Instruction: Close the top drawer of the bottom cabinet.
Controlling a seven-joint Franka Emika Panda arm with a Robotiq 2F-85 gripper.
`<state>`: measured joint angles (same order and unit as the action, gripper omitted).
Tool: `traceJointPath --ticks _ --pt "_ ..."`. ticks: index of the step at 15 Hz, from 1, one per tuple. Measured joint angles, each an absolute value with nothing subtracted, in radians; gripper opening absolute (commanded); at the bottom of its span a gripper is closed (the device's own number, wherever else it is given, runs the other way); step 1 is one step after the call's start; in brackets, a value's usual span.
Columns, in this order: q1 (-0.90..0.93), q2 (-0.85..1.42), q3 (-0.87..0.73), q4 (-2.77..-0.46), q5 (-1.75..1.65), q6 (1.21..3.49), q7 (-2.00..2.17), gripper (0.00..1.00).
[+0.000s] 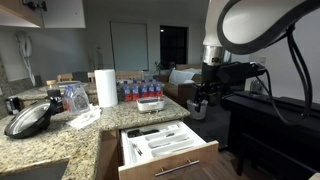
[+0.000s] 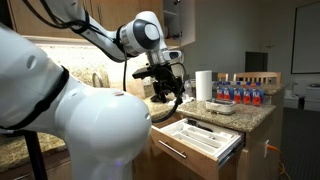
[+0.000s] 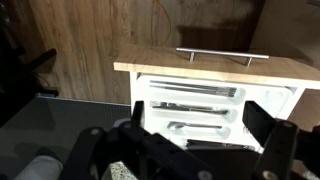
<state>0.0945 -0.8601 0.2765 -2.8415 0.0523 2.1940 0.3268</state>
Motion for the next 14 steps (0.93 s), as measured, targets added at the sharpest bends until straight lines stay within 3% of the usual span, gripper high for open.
traceJointPath --ticks 14 --pt "0.113 -0.748 0.298 -2.790 0.052 2.216 0.322 1.00"
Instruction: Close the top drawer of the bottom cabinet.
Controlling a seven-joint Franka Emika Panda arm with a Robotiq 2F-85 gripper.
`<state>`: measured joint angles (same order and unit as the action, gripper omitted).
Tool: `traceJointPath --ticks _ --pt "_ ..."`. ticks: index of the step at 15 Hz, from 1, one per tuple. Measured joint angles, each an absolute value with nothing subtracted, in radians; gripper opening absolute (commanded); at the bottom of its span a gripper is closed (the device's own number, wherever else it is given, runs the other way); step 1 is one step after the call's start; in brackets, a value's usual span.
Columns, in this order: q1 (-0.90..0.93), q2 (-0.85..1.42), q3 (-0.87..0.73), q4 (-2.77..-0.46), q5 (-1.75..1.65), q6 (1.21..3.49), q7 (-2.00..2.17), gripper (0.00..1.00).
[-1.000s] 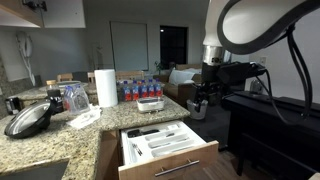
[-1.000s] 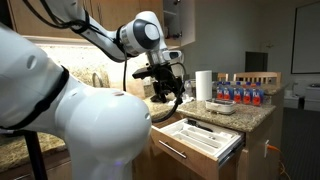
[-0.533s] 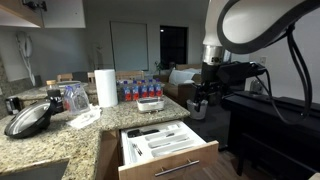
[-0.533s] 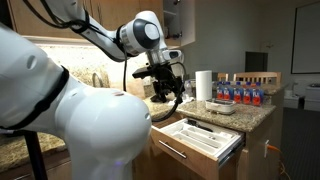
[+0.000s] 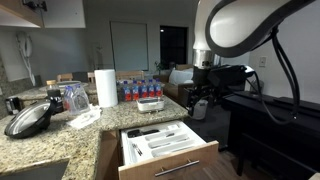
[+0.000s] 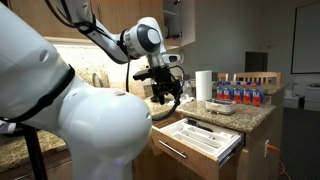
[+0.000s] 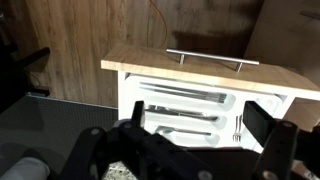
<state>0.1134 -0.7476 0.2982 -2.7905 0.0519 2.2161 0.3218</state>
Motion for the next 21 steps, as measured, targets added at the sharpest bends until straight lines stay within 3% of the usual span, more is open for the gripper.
traceJointPath --ticks 9,21 --pt "0.134 -0.404 0.209 -2.774 0.052 2.479 0.218 1.00" --pt "0.123 0.090 0.153 -2.442 0.052 2.588 0.217 1.00"
